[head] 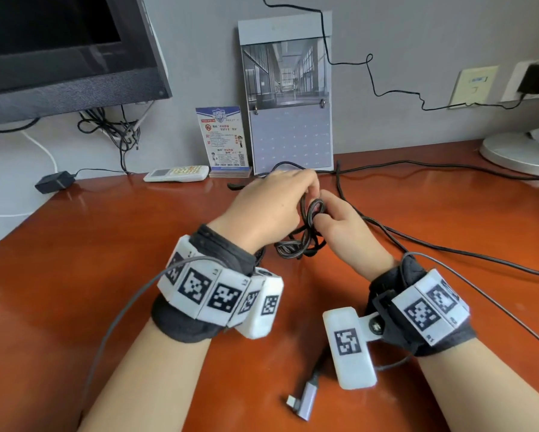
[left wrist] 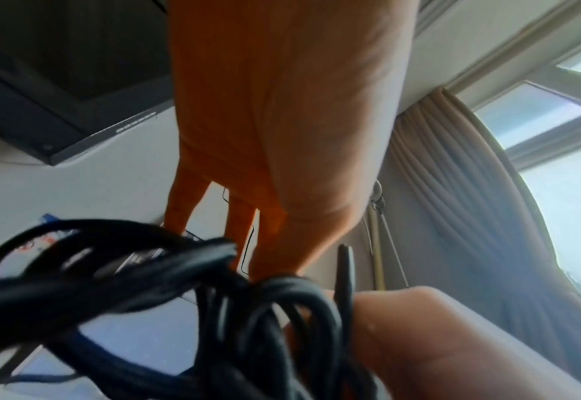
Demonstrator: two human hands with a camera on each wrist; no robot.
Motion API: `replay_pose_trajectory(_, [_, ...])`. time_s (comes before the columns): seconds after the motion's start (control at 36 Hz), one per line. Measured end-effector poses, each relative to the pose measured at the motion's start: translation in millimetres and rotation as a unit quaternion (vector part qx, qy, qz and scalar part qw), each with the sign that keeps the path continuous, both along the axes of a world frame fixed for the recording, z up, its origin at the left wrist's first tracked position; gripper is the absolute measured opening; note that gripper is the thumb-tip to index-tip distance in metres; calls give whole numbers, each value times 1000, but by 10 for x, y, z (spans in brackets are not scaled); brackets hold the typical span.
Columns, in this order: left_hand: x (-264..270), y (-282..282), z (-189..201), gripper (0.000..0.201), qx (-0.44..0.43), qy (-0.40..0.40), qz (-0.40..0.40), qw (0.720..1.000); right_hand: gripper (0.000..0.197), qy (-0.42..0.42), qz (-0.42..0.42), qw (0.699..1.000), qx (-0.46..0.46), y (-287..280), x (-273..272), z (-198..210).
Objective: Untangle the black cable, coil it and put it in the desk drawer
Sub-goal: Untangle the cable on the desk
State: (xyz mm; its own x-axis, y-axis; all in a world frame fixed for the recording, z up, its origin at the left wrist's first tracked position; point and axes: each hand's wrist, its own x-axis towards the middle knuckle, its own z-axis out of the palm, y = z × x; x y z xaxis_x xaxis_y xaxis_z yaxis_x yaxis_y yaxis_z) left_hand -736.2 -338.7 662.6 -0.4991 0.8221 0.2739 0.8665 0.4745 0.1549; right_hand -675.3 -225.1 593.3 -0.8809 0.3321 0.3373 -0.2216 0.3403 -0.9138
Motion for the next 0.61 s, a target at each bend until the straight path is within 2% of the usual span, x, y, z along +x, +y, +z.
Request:
replay_pose_trajectory(0.03, [-21, -10, -10, 44, 0, 5, 2, 1000, 8, 4, 0, 1000, -4, 1, 3, 9])
replay_pose_trajectory(0.08, [-61, -29, -33, 38, -5, 11, 10, 1000, 25, 17, -10, 1000, -12, 10, 0, 7])
replay_pose_trajectory(0.14, [-99, -31, -67, 34, -16, 15, -7, 1000, 31, 26, -17, 999, -21, 17, -5, 6])
replay_pose_trajectory(0.19, [-127, -17, -108, 31, -38, 30, -22, 999, 24, 33, -19, 999, -17, 6, -9, 7])
replay_pose_trajectory(0.25, [-135, -2, -136, 19, -42, 49, -10, 998, 11, 34, -21, 999, -9, -12, 0, 18])
replay_pose_trajectory(0.33, [-132, -20, -103, 4, 30, 54, 18, 998, 18, 35, -32, 999, -16, 13, -13, 6])
replay_pose_trajectory(0.42, [-152, -61, -44, 8, 129, 11, 14, 991, 10, 44, -21, 998, -45, 36, -10, 22])
replay_pose_trajectory(0.5, [-186, -77, 6, 16, 218, -39, 13, 975, 25, 36, 9, 997, -72, 80, -10, 19])
replay_pose_trajectory(0.61, [-268, -96, 51, 23, 326, -60, 39, 943, 20, 29, 23, 997, -65, 120, 4, 17])
